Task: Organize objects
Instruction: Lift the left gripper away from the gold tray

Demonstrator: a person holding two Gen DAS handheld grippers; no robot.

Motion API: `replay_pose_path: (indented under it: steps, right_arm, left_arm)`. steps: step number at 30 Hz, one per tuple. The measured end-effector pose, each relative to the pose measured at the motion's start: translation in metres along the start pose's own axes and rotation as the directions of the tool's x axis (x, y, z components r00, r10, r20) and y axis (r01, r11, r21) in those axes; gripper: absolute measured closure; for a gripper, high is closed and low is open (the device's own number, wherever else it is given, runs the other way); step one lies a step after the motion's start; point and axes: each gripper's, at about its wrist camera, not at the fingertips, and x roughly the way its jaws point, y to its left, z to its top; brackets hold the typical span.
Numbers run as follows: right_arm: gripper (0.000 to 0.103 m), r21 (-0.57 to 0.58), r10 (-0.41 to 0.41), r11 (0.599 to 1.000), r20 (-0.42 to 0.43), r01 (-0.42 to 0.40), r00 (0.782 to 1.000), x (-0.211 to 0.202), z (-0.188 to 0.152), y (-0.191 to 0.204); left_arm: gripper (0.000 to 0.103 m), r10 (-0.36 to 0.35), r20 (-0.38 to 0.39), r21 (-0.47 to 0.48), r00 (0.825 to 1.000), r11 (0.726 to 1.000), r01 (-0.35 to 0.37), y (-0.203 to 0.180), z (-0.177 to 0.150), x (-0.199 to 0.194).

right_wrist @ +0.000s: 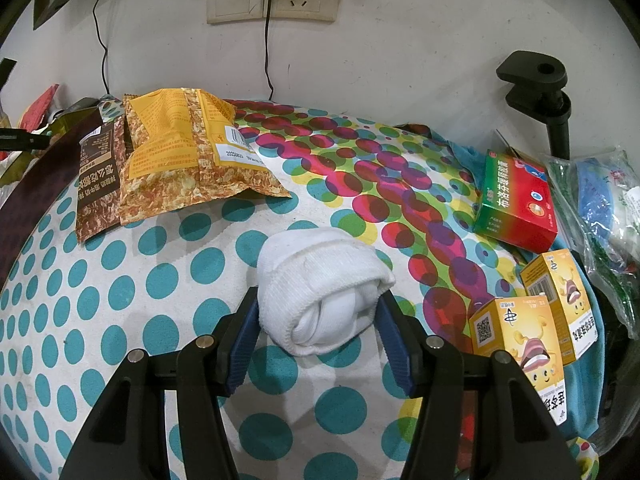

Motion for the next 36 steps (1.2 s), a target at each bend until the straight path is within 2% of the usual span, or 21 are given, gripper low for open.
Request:
replay_pose_path:
  steps: [5,7,11,18,27,32,36]
  right_arm:
    - [0.049,-0.003,-0.004,1.000,0.001,0.004,1.000,0.000,0.000,-0.002]
    - [0.049,-0.005,-0.007,1.000,0.000,0.007,1.000,-0.001,-0.001,-0.004]
    - [0.049,-0.005,-0.007,1.000,-0.001,0.007,1.000,0.000,0.001,0.002]
    - [0.049,0.001,-0.006,1.000,-0.003,0.006,1.000,0.000,0.006,0.007]
    - [0.050,-0.024,-0.057,0.998,-0.005,0.057,0.998,-0.003,0.007,0.001]
    - [0.050,-0.039,-0.074,0.997,-0.001,0.074,0.997,-0.005,0.008,0.008]
    - [0.050,-0.054,-0.092,0.994,0.005,0.093,0.996,-0.007,0.007,0.005]
  left_arm:
    - [0.038,0.049,0.073,-0.026,0.996,0.999,-0.048,0.007,-0.012,-0.033]
    - [0.038,0.059,0.111,-0.035,0.992,0.998,-0.055,0.009,-0.023,-0.052]
    - [0.038,0.090,0.142,-0.026,0.986,0.996,-0.087,0.006,-0.052,-0.093]
    - [0.038,0.041,0.194,-0.008,0.980,0.999,-0.040,-0.013,-0.121,-0.149]
    - [0.038,-0.004,0.184,0.036,0.983,0.999,-0.003,-0.045,-0.179,-0.164]
    - [0.038,-0.068,0.133,-0.037,0.989,0.997,0.073,-0.032,-0.199,-0.160]
    - [0.038,-0.028,0.149,-0.068,0.988,0.997,0.038,-0.011,-0.208,-0.166]
